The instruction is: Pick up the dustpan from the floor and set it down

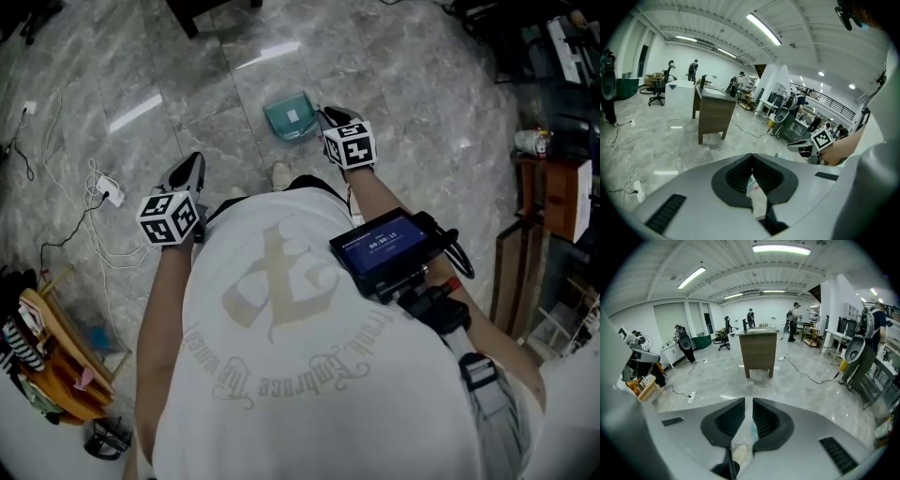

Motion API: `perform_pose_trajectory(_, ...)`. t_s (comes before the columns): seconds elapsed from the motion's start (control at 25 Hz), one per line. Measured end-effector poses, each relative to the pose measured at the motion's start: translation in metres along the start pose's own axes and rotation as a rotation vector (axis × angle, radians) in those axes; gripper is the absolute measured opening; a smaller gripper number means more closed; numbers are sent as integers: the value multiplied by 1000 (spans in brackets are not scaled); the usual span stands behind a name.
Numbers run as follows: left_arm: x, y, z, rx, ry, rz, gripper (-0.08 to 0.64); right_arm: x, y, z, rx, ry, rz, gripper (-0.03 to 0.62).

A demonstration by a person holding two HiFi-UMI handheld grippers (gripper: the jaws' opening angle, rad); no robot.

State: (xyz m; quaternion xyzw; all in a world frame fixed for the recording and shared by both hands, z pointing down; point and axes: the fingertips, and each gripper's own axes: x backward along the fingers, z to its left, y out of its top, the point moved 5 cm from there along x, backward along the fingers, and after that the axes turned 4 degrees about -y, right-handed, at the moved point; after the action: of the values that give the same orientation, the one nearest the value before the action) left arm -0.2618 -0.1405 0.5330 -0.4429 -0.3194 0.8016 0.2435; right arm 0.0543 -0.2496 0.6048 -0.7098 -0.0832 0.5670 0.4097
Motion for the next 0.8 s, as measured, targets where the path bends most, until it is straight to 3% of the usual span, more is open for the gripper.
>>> perform_pose_trajectory(0.2, -22, 16, 1, -46, -74, 35, 12, 14, 18, 15, -41, 64, -55, 26)
perform_pose_trajectory(0.52, -45, 22, -12, -136, -179, 99, 12, 49, 39, 42, -84, 189, -203, 17)
perform_pose_trajectory(0.8, -69, 24, -18, -181, -252, 158, 12, 61, 41, 46, -107, 203, -251, 17)
